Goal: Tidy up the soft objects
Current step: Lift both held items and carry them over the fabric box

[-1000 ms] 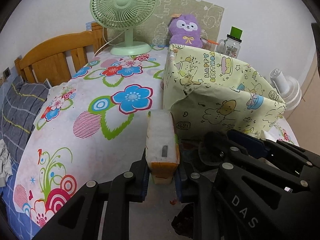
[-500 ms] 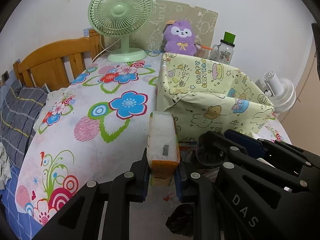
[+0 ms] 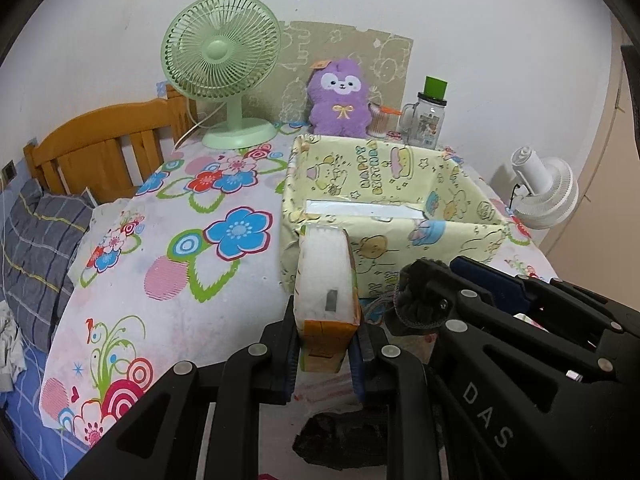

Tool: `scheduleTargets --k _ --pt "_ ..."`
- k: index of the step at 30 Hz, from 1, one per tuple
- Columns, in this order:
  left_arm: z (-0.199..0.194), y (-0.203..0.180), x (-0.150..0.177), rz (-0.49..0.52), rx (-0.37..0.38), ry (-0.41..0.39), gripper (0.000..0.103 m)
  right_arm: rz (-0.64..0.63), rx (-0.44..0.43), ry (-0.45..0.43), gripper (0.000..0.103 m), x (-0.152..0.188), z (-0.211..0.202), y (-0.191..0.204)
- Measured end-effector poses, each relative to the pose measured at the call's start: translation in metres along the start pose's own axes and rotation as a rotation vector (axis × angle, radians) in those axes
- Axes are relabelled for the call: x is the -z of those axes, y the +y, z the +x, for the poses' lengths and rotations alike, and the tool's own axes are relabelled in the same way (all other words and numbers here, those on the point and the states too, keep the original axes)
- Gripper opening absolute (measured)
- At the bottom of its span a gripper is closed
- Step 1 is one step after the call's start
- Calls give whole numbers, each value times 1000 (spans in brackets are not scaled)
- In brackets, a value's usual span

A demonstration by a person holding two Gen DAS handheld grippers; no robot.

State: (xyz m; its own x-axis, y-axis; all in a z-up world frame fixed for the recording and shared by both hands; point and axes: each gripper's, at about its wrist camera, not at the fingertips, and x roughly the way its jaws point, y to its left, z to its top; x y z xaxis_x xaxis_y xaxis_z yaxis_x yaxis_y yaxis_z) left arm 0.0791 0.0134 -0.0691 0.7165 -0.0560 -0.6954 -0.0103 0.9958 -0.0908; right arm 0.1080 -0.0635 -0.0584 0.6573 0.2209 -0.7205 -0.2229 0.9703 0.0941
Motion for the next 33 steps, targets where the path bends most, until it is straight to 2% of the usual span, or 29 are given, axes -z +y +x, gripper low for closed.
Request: scheduleTargets --k 19,33 --pt "-34 -29 -16 31 1 -78 18 17 23 -79 28 -11 -49 -21" --pt "-50 -37 -33 45 -3 -115 18 21 18 -115 28 -27 -66 -26"
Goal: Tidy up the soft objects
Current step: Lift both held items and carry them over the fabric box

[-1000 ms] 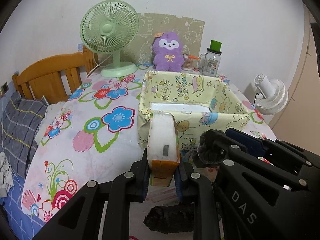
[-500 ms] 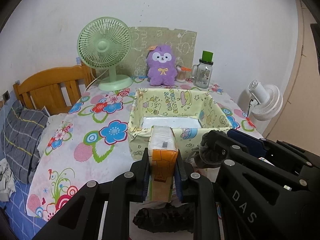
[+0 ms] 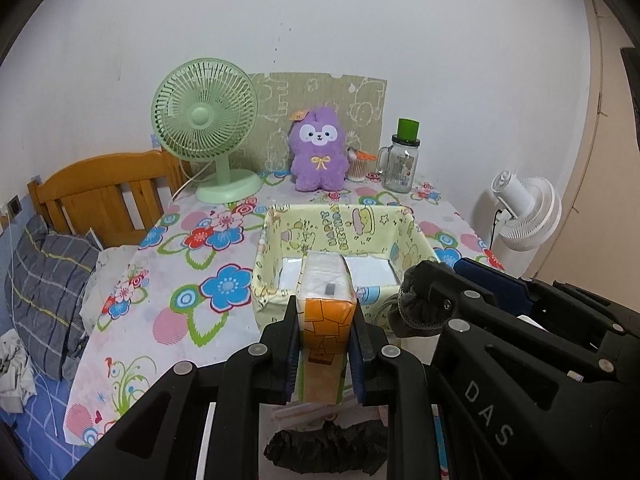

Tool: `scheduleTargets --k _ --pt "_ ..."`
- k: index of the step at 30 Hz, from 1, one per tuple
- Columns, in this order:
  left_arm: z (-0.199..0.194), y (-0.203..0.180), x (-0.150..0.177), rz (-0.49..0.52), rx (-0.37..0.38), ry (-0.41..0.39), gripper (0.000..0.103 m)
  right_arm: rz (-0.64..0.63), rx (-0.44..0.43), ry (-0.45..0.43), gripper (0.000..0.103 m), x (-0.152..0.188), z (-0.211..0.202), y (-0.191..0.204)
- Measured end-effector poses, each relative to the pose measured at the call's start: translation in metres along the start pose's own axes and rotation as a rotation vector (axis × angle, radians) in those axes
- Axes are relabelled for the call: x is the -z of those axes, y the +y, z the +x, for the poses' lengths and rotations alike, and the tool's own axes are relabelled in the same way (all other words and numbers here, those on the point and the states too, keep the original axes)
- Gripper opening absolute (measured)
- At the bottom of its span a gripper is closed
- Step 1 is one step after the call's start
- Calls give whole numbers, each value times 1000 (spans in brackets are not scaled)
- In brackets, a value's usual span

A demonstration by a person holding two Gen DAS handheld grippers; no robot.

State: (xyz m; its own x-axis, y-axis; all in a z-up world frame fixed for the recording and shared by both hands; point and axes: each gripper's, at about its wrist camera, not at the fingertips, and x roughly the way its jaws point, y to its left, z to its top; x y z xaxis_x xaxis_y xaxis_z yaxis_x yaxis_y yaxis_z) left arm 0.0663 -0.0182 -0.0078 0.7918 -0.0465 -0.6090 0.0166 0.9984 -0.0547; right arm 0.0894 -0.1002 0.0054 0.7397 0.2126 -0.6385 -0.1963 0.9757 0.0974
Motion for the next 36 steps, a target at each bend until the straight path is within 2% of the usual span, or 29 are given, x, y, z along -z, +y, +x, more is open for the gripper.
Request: scheduleTargets --k 14,36 --pt "3 0 -23 3 1 -24 18 -1 2 -25 28 -24 1 -2" --pt "52 5 -50 -6 13 2 18 22 5 7 28 -55 54 -11"
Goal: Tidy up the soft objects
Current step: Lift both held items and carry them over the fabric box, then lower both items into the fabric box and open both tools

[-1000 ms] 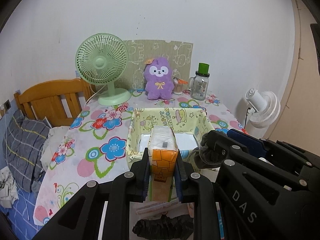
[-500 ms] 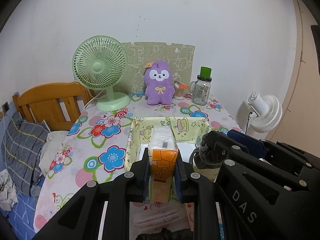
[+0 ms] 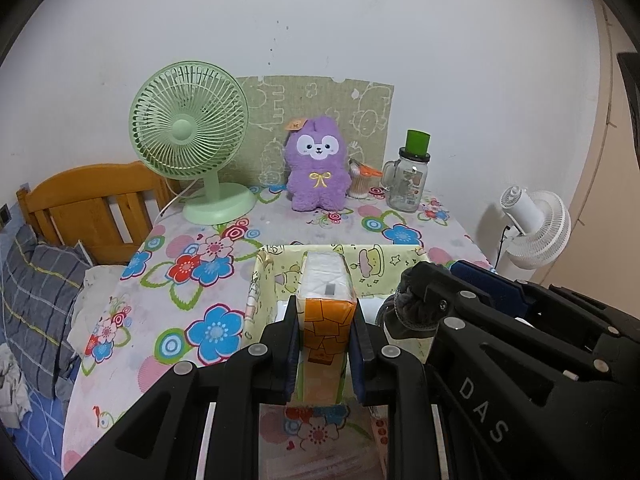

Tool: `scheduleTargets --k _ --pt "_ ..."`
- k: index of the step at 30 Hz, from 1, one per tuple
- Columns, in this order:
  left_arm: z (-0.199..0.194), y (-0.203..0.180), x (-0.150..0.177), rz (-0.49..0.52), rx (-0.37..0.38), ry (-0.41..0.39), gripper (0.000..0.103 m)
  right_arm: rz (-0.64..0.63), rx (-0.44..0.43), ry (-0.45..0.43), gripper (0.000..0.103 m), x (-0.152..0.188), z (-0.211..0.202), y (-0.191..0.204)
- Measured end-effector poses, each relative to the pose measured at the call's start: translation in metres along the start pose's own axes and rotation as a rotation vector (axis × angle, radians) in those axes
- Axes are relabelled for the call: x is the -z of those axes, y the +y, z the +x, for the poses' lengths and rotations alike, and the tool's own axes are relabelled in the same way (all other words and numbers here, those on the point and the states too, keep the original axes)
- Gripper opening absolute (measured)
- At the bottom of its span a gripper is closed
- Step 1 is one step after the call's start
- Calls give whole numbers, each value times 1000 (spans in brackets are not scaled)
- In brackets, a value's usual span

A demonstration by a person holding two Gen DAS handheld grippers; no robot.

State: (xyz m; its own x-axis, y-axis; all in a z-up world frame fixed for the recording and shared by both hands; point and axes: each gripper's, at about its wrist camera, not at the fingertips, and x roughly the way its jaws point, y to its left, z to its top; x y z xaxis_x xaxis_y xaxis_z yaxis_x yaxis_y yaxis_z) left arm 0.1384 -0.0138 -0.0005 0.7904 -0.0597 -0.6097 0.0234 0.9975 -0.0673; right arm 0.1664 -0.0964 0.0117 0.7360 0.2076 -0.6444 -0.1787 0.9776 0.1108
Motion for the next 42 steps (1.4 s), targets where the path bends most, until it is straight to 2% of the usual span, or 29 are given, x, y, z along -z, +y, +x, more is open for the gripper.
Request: scheduleTargets --k 24,32,42 --pt "62 4 -23 1 -3 54 19 20 -6 54 28 -26 70 -13" --pt "83 6 -23 -4 -18 90 28 20 9 80 28 -27 93 -16" --pt "89 11 -21 -11 -14 116 36 15 12 108 31 -26 99 -17"
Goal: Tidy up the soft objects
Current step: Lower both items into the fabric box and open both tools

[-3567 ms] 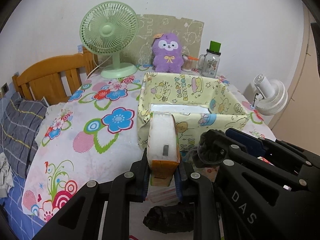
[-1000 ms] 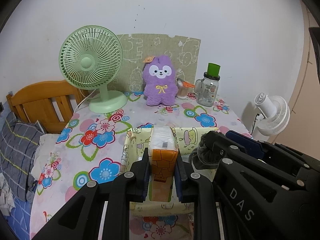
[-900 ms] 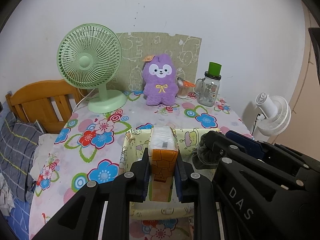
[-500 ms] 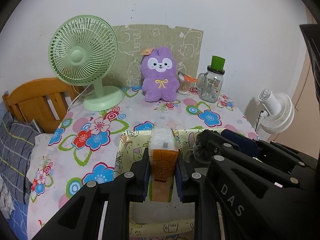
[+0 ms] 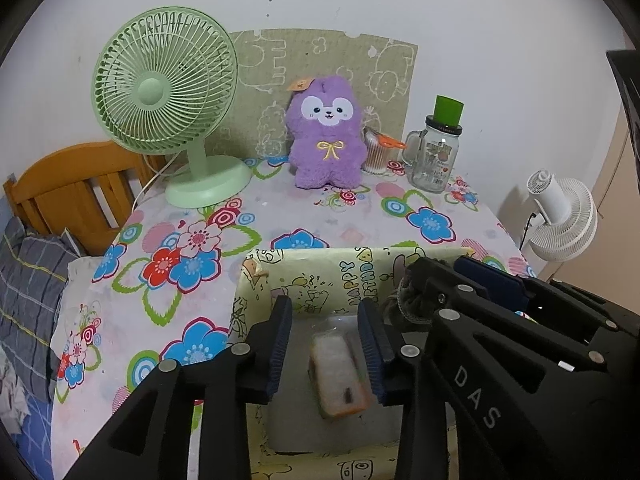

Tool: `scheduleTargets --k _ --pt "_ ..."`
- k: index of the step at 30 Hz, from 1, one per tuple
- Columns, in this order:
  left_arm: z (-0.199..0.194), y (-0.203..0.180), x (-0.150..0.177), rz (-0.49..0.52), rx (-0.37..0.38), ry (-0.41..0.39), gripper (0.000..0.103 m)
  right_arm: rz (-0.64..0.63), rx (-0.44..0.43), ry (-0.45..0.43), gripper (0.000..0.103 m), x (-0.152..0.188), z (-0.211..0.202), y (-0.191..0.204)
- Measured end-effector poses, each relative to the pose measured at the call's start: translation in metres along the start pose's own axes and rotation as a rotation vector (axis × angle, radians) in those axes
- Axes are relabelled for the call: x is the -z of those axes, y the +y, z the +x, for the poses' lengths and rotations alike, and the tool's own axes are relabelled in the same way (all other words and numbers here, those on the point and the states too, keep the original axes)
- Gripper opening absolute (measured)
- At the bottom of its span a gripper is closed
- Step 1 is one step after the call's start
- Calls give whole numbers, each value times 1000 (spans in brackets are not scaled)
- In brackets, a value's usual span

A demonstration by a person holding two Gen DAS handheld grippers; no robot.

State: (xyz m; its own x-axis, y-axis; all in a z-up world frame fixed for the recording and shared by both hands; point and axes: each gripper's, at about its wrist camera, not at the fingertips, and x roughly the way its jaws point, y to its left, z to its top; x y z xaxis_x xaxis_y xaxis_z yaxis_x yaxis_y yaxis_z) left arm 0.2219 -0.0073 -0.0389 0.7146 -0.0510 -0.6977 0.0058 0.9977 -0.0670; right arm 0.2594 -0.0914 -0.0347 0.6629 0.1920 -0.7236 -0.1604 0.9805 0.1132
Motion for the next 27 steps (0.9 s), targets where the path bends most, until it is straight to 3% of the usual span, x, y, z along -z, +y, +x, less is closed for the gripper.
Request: scheduleTargets --k 5,7,8,9,10,17,27 --pt "-2 2 1 -2 0 -3 47 1 13 -1 35 0 -3 -2" --pt "-4 3 1 -4 -3 -9 54 -1 30 -4 46 1 -5 -3" --pt "-6 4 1 -4 1 -10 56 -5 49 -8 56 0 -7 -4" --pt "-7 5 1 -3 12 -11 67 -8 52 -14 66 0 -9 -4" --pt "-9 4 2 -1 21 -16 74 -9 48 -18 69 0 -10 -4" --pt "-25 -2 5 23 11 -41 78 -25 57 -37 71 5 -28 0" --pt "-54 -4 15 23 -4 -90 85 -3 87 -79 84 14 -58 -3"
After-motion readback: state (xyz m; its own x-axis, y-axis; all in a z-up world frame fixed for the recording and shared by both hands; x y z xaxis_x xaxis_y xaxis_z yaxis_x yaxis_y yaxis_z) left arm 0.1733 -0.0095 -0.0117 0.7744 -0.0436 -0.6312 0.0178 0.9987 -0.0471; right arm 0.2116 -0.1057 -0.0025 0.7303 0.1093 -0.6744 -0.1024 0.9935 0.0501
